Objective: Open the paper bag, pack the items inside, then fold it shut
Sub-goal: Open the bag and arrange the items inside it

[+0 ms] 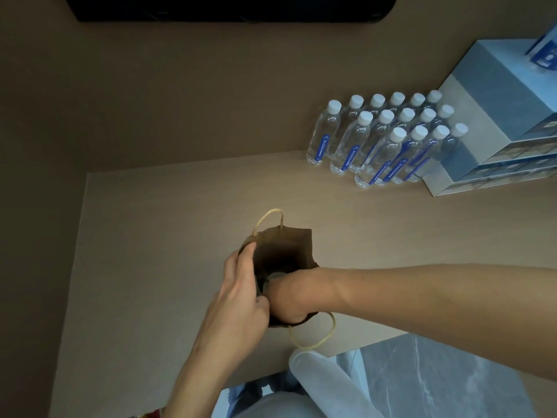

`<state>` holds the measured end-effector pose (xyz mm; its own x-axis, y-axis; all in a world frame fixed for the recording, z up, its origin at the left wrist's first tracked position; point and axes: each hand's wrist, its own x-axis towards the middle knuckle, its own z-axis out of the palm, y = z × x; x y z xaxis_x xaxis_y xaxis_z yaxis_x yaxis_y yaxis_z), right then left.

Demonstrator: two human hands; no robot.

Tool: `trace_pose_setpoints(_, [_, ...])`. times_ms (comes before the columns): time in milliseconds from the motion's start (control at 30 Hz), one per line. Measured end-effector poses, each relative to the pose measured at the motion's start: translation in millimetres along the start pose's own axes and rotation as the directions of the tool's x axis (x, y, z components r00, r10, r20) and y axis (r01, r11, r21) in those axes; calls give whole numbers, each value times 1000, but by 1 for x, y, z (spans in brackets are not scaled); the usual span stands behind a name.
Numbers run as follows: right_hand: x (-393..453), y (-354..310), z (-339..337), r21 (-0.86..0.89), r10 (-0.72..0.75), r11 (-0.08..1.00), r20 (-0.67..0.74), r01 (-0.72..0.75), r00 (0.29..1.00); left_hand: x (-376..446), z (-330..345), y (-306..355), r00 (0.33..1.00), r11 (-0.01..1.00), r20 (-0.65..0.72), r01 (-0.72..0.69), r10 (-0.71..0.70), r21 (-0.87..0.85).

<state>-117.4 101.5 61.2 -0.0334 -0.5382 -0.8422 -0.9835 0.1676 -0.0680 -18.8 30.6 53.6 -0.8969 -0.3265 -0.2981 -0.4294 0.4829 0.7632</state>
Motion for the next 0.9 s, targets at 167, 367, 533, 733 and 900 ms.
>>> trace_pose_setpoints(167, [-2,7,-1,219,228,954,-79,-206,970,0,1,1,1000,999,10,-29,29,-15])
trace_pose_setpoints(367, [7,17,-8,355,293,908,-152,-224,944,-1,1,-1,999,999,17,-33,33,3])
trace_pose_setpoints(533, [8,21,-6,-19,188,979,-286,-201,940,1,0,-1,1000,1000,9,-20,20,5])
trace_pose_setpoints(733, [22,20,5,-493,20,859,-236,-137,972,1,2,3,1000,1000,22,-21,21,-2])
trace_pose_setpoints(900, [36,26,15,-429,123,887,-136,-171,983,3,3,5,999,1000,20,-25,25,-2])
